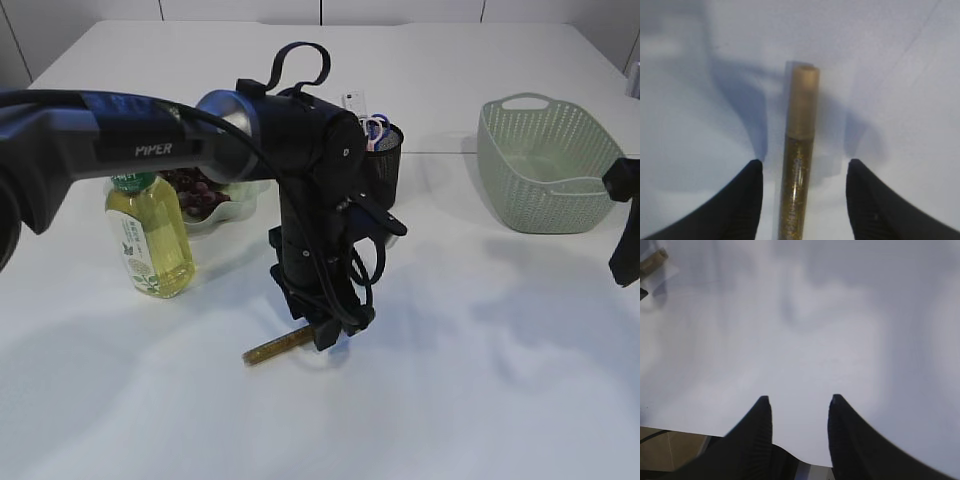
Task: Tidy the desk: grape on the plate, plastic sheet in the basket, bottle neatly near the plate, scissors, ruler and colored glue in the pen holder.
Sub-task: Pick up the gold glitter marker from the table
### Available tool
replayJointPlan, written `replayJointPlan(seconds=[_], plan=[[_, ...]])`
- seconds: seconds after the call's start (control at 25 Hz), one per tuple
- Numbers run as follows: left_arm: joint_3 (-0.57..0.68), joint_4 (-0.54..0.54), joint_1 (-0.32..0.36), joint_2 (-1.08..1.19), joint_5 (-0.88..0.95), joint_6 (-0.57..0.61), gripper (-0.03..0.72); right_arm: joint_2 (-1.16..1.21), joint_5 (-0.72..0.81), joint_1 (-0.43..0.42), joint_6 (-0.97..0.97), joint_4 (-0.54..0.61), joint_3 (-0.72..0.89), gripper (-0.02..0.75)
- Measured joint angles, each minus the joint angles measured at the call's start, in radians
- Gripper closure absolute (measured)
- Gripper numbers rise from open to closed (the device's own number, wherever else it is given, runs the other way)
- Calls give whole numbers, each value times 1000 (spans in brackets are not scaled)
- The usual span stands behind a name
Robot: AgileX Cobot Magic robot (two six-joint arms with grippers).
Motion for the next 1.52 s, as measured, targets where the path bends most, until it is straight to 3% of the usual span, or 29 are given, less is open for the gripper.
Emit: replayJointPlan(seconds=[0.84, 1.52], plan=[[0, 0, 0, 15, 0, 0, 319, 0, 0, 0, 0, 0, 0, 426], [0, 0, 0, 15, 0, 0, 381, 0, 0, 0, 0, 0, 0, 426]])
